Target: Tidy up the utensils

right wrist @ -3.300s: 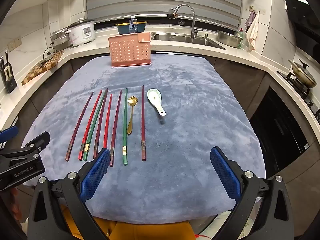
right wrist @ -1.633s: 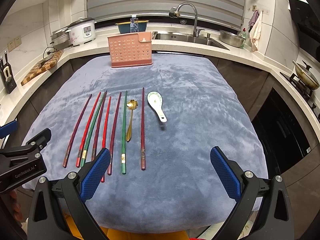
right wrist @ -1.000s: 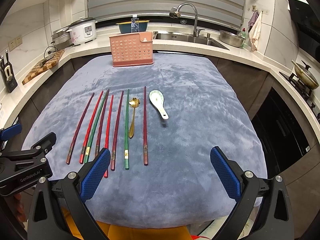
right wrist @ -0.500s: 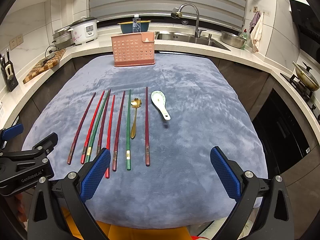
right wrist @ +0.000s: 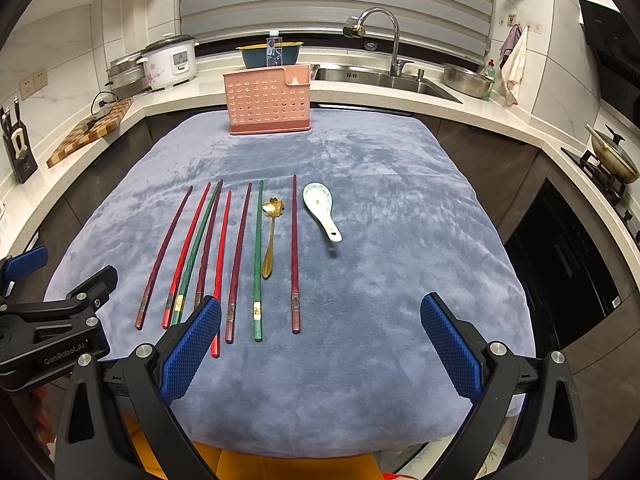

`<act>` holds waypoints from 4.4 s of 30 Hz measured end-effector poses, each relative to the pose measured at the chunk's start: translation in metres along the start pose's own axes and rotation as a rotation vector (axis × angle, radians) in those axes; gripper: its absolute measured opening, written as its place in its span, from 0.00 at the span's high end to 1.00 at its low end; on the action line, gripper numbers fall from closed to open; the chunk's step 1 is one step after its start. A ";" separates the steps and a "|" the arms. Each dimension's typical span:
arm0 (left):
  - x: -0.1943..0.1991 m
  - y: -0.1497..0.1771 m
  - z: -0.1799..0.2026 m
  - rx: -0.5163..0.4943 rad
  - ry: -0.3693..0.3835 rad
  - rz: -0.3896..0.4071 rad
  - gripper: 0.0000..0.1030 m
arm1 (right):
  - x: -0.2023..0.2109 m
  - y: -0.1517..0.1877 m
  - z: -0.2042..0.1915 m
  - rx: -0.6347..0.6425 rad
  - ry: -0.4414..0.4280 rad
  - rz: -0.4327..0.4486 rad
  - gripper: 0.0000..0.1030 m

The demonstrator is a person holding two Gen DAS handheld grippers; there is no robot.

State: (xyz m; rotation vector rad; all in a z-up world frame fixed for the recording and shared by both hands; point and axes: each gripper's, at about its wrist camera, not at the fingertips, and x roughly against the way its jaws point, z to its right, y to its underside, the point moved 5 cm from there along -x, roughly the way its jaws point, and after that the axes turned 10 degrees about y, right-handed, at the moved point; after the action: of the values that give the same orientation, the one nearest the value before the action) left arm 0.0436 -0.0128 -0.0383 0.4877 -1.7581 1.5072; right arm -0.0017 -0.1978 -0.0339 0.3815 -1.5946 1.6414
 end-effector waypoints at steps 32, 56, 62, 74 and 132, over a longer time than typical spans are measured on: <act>-0.095 0.034 -0.035 0.151 0.152 -0.222 0.57 | -0.092 -0.033 0.016 -0.132 -0.104 -0.129 0.27; -0.103 0.032 -0.034 0.144 0.149 -0.232 0.79 | -0.191 -0.042 -0.003 -0.197 -0.274 -0.298 0.86; -0.100 0.027 -0.036 0.149 0.162 -0.228 0.90 | -0.186 -0.042 -0.005 -0.181 -0.266 -0.283 0.91; -0.048 -0.038 -0.055 0.176 0.178 -0.050 0.93 | -0.131 -0.094 0.017 -0.143 -0.194 -0.116 0.93; -0.163 -0.386 -0.092 0.201 0.213 0.281 0.68 | -0.284 -0.378 -0.058 -0.118 -0.194 0.046 0.71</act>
State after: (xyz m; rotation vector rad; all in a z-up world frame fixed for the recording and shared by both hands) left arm 0.4490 -0.0449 0.0994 0.1726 -1.5649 1.8700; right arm 0.4642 -0.2796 0.0221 0.4567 -1.8474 1.5742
